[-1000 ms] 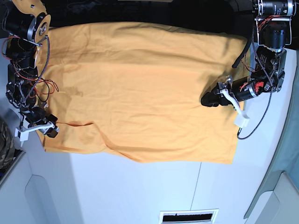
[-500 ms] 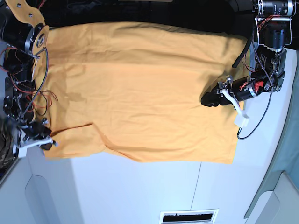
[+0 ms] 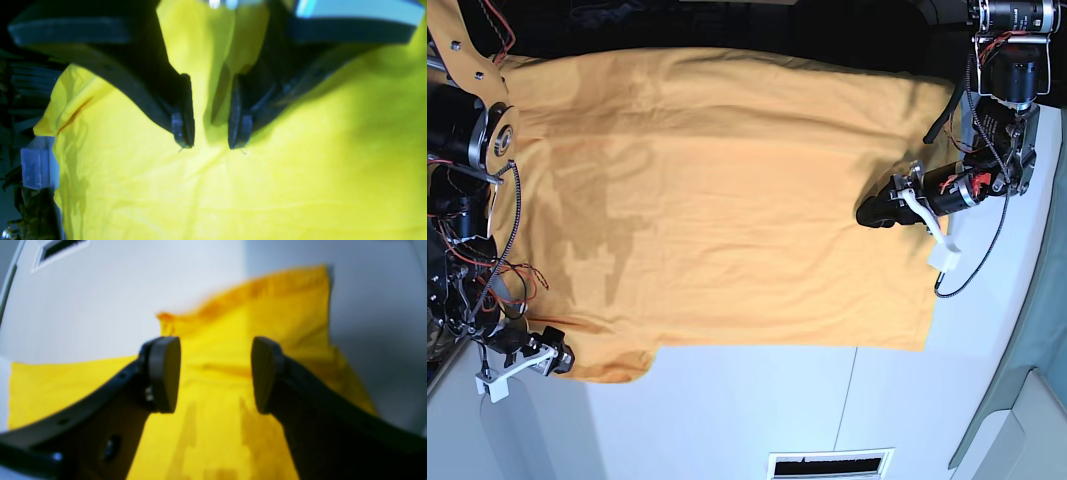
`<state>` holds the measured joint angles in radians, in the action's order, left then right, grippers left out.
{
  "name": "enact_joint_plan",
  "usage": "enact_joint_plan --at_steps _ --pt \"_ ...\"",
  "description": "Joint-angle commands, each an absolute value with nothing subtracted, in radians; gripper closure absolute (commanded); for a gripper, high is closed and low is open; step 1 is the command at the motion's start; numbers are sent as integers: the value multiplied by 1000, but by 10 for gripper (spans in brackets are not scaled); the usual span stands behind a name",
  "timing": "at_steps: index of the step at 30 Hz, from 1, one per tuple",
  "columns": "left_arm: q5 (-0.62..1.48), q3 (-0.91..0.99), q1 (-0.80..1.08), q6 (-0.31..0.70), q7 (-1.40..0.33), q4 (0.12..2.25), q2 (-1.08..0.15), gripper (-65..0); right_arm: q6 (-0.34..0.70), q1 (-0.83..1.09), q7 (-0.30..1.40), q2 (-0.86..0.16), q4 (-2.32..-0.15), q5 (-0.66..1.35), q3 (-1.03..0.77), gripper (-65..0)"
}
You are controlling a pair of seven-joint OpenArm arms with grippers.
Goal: Layout the t-shirt on the table in an organized manner, then fold the t-shirt properly
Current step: 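Grasp the shirt hem corner with the right gripper, left gripper holding, then drag the shirt with both grippers toward the collar edge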
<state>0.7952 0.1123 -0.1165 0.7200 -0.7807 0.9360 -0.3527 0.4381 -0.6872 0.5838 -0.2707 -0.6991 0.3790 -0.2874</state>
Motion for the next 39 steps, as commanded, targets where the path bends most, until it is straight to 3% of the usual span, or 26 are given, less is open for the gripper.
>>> enact_joint_plan --at_steps 1,7,9,12,13,23,31,39 --pt "747 111 -117 698 -823 938 -372 -224 442 -696 594 -299 -739 426 -290 -334" --pt "875 111 -115 698 -841 987 -446 -224 483 -489 830 -310 -991 575 -358 -325" --pt "921 111 -116 698 -868 1027 -475 -224 484 -400 878 -310 -1103 615 -391 -238" --pt "975 111 -113 698 -925 1092 -503 -224 512 -272 888 -311 -1249 648 -425 -21" --pt "989 111 -113 698 -951 1108 -508 -224 530 -236 895 -311 -1282 662 -428 0" --pt "954 110 15 698 -950 1144 -511 -223 558 -2 783 -302 -1311 602 -418 0" --pt "664 110 -17 677 -780 1061 -404 -223 558 -28 599 -308 -1118 465 -418 0" --pt "545 6 -270 631 -720 819 -331 -223 554 -233 443 -339 -849 344 -418 0"
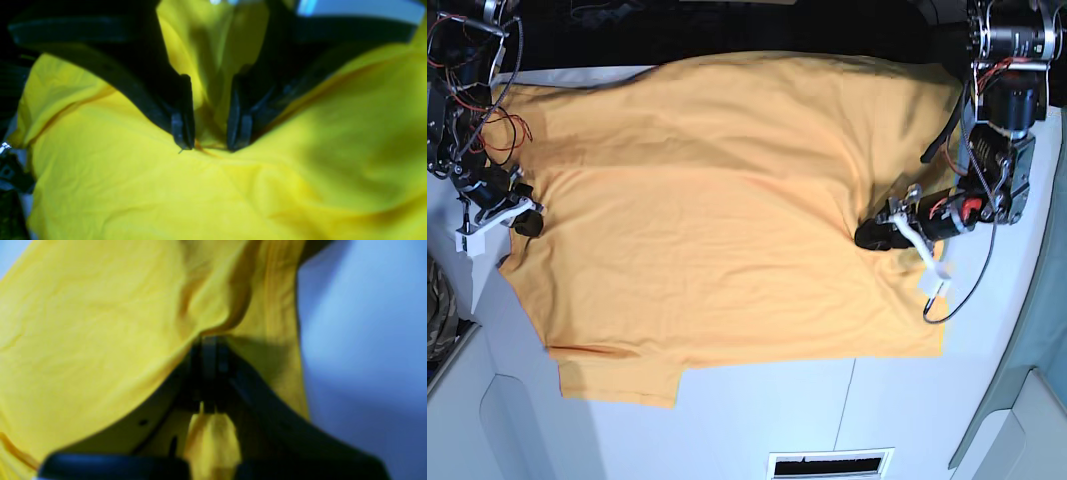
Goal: Layout the t-shirt on the table in an organized manner, then fold the t-shirt properly
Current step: 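Drag the shirt with both grippers toward the collar edge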
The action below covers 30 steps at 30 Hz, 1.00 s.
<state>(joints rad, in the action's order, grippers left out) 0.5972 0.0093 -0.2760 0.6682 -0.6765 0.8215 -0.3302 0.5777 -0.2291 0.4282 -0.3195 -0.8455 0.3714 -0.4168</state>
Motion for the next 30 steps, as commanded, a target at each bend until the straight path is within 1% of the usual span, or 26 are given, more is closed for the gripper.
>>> enact_joint_plan --at_steps 1,5,9,11,14,19,22,27,30 --pt "528 -19 -299 622 -709 797 -324 -223 553 -256 441 -344 -831 334 -419 0" --pt "496 -95 -399 598 -684 747 -318 -224 546 -341 445 -349 -794 306 -418 0" --pt "508 -104 -466 600 -728 749 -319 -224 547 -386 453 -355 -796 317 -419 0" --pt "554 -104 -489 633 -791 759 -323 -224 548 -387 453 -371 -807 346 -419 0" --pt "712 -104 -486 698 -899 815 -354 -224 547 -357 498 -403 -869 401 -420 0" --pt "912 -104 -384 698 -963 968 -476 -224 547 -210 659 -437 -1103 507 -463 0" --pt "984 -104 -295 698 -984 1077 -548 -224 550 -103 718 -456 -1219 556 -514 0" --pt "1013 -101 -119 698 -1001 1290 -626 -224 550 61 727 -487 -1289 671 -626 0" --pt "1013 -52 13 698 -999 1401 -649 -226 556 141 773 -485 -1297 721 -702 0"
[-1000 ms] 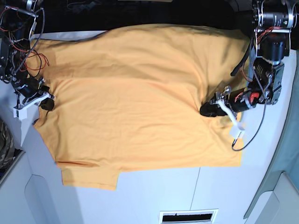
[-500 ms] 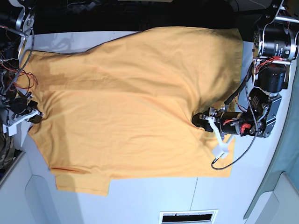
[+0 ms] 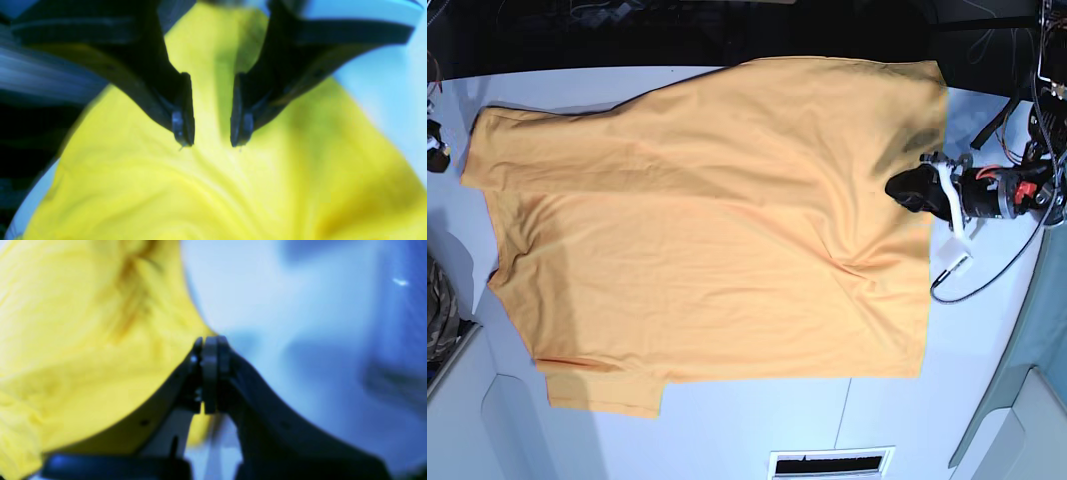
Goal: Layout the t-shirt on the table in an organized manner, then fold the t-shirt properly
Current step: 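Drag the shirt with both grippers toward the collar edge, then lift the shirt's collar edge with both grippers and stretch it taut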
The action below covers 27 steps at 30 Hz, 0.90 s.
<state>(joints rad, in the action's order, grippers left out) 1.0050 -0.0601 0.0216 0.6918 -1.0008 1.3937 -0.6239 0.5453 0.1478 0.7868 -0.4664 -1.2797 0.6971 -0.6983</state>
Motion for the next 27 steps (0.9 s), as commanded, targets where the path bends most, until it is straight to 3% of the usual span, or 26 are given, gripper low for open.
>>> enact_joint_plan --at_steps 1,4,5,8,10,19,23,27 --pt "1014 -19 54 698 -998 1426 -648 -226 561 165 780 -484 -1297 737 -722 0" --pt "1028 93 144 698 -984 1460 -645 -263 564 216 784 -485 -1297 752 -745 0" --pt "1037 128 170 698 -984 1461 -645 -284 564 231 784 -485 -1297 752 -745 -28" --pt "1039 207 255 698 -984 1461 -634 -305 564 278 785 -484 -1297 753 -744 -213" --pt "1039 235 308 698 -984 1461 -620 -305 565 299 786 -484 -1297 768 -743 -267" --pt "1027 361 444 698 -953 1461 -546 -305 566 311 761 -448 -1264 761 -695 -270" --pt "990 368 452 698 -953 1457 -517 -305 566 307 701 -446 -1237 759 -649 -356" --pt "939 368 468 698 -946 1457 -504 -305 565 305 691 -445 -1237 759 -596 -360"
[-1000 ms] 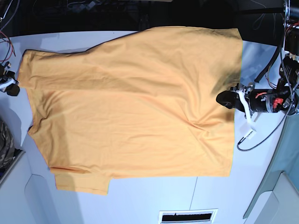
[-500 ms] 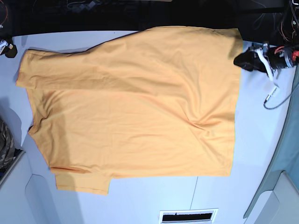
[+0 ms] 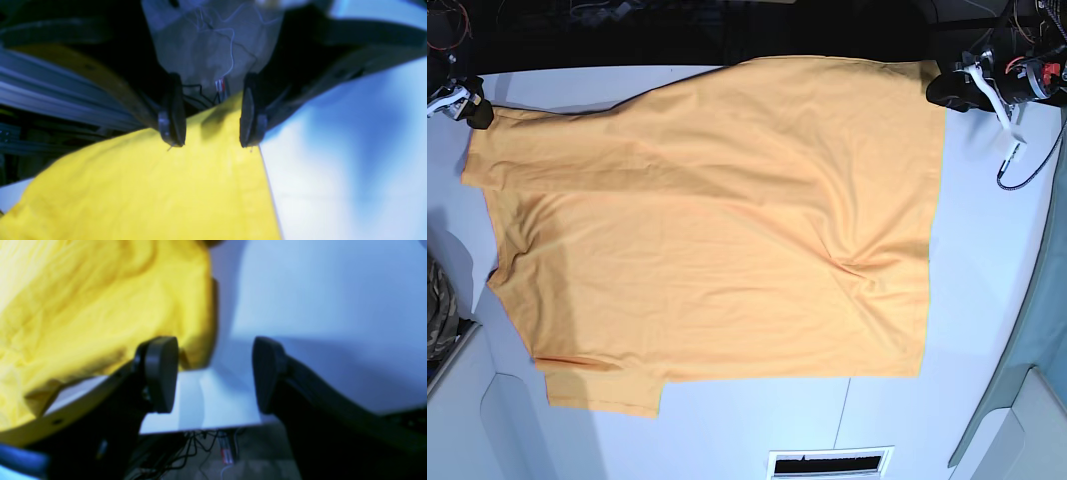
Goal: Layout the t-shirt on the table in an organized manner, then fold the t-shirt properly
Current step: 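Lift the shirt's collar edge with both grippers and stretch it taut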
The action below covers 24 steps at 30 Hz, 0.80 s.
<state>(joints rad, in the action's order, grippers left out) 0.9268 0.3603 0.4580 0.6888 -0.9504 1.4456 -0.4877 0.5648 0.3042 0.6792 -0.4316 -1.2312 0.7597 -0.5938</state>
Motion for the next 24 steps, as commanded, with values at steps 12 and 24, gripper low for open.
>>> enact_joint_plan --at_steps 12,24 --pt "833 368 487 698 -863 1456 -488 -305 565 272 688 -445 -1237 744 -543 -360" --pt "901 456 485 698 -836 1457 -499 -305 564 272 689 -445 -1237 733 -543 -360"
